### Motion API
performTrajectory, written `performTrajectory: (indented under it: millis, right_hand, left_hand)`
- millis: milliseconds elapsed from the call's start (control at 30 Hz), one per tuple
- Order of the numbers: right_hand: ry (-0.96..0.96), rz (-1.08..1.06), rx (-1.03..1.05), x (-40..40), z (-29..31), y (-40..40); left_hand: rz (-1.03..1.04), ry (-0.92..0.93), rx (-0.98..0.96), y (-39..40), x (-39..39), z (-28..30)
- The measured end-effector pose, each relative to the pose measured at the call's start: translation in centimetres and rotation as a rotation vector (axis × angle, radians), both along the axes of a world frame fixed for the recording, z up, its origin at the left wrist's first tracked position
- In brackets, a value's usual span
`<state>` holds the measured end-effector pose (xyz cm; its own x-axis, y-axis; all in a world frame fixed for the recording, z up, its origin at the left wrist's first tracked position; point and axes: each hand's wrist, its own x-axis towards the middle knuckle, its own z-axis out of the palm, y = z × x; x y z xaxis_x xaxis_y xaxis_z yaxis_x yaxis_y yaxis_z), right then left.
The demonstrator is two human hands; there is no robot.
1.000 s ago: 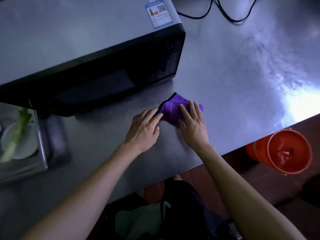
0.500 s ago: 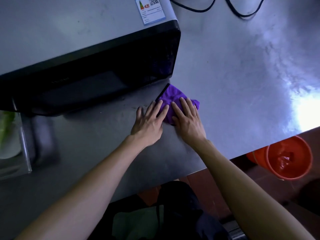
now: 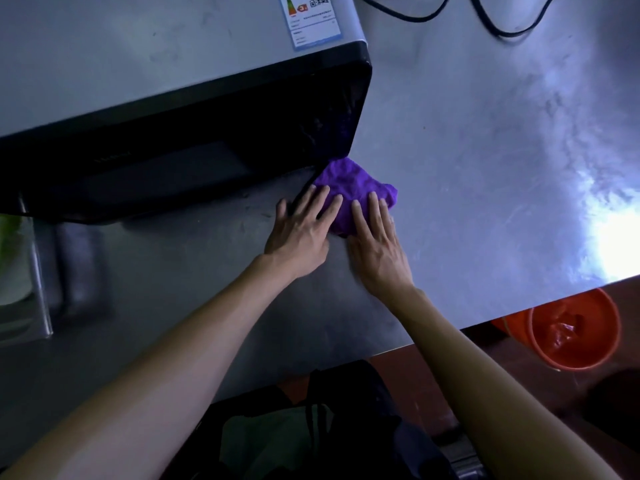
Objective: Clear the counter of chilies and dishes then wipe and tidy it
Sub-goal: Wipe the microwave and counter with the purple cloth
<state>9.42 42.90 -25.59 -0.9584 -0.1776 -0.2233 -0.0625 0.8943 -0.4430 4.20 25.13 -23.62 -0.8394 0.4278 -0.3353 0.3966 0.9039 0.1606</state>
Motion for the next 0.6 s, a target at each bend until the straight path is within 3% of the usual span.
performTrajectory:
  millis: [200, 600]
  right_hand:
    - [0.087, 0.077, 0.075, -3.6, 0.0, -1.0]
    - [0.040, 0.212, 0.065, -4.5, -0.3, -7.3]
  left_hand:
    - [0.049, -0.001, -0.023, -0.5, -0.4, -0.3]
    - [0.148, 0.031, 0.016, -7.7, 2.5, -0.6]
